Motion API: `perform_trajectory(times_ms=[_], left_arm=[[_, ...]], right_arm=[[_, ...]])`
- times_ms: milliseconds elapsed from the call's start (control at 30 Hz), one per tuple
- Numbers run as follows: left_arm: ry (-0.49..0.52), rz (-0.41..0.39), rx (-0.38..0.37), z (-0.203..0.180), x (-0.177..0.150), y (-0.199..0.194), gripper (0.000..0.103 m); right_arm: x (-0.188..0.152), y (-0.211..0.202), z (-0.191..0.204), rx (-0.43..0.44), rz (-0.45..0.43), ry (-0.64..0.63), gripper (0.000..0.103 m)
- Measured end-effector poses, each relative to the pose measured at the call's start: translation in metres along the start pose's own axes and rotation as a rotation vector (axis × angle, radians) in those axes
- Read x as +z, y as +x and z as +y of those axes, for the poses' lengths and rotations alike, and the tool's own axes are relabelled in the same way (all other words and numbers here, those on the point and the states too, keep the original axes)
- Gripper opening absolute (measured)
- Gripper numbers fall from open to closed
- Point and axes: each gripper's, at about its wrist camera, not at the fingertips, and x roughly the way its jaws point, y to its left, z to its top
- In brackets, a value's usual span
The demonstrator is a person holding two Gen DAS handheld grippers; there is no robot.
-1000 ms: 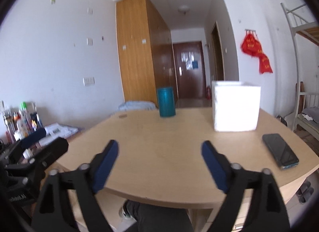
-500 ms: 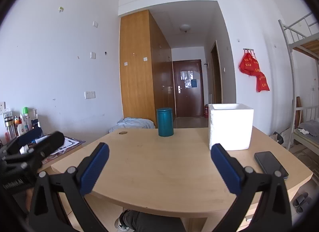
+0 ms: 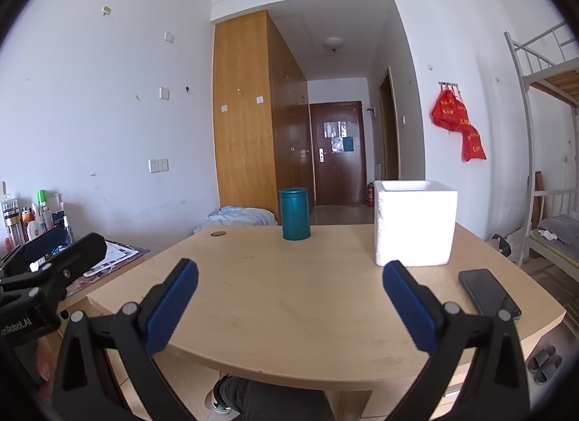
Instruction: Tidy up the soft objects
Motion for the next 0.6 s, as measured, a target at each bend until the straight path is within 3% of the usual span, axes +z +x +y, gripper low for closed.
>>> perform_trajectory(times_ms=[600], left_arm=[[0.022, 0.003, 0.013, -0.0096, -0.0029, 0.0017, 0.103]], right_arm=[[-0.0001, -0.0021, -0.0017, -0.019, 0.002, -0.007, 0.103]])
